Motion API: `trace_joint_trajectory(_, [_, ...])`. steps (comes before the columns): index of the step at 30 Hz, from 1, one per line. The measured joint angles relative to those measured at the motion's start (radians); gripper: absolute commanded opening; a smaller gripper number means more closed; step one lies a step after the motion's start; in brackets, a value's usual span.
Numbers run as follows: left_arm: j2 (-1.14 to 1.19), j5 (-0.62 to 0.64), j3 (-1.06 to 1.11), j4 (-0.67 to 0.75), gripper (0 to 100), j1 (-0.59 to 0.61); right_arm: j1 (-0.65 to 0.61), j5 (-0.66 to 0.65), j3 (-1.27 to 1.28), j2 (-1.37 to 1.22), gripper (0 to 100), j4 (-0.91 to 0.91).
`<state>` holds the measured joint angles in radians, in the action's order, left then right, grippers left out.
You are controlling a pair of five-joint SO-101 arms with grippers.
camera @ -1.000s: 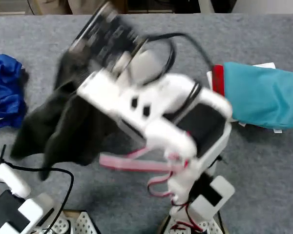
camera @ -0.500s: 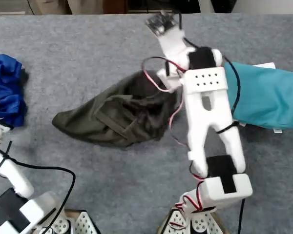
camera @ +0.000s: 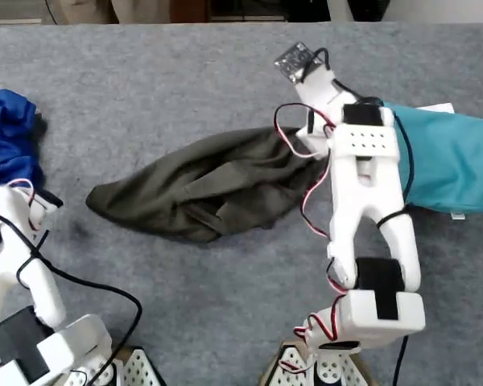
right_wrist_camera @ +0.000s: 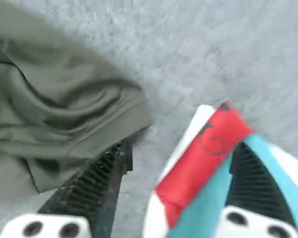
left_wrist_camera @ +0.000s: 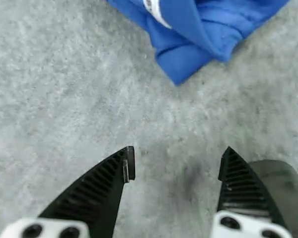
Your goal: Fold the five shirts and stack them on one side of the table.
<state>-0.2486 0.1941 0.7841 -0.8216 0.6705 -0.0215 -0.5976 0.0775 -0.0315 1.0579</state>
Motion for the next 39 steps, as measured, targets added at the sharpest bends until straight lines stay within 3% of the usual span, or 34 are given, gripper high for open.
trace_joint_trajectory(5, [0.000,-0.002,0.066,0.124,27,0.000,-0.071,-0.011,-0.118,0.100,26.0,0.100])
trace_joint_trajectory(8, [0.000,0.000,0.052,0.133,27,0.034,-0.207,-0.025,-0.143,0.147,25.9,0.210])
trace_joint_trajectory(13, [0.000,0.002,0.038,0.137,27,0.089,-0.488,-0.155,-0.107,0.167,25.8,0.344])
trace_joint_trajectory(21, [0.000,0.000,0.029,0.143,27,0.094,-0.710,-0.311,0.123,0.167,25.7,0.285])
trace_joint_trajectory(28, [0.000,0.000,0.002,0.143,27,0.166,-0.802,-0.319,0.296,0.167,25.6,0.041])
trace_joint_trajectory(35, [0.000,0.000,0.002,0.143,27,0.196,-0.796,-0.319,0.339,0.101,25.0,-0.091])
trace_joint_trajectory(39, [0.000,0.000,0.002,0.143,27,0.230,-0.761,-0.301,0.310,0.023,14.3,-0.098])
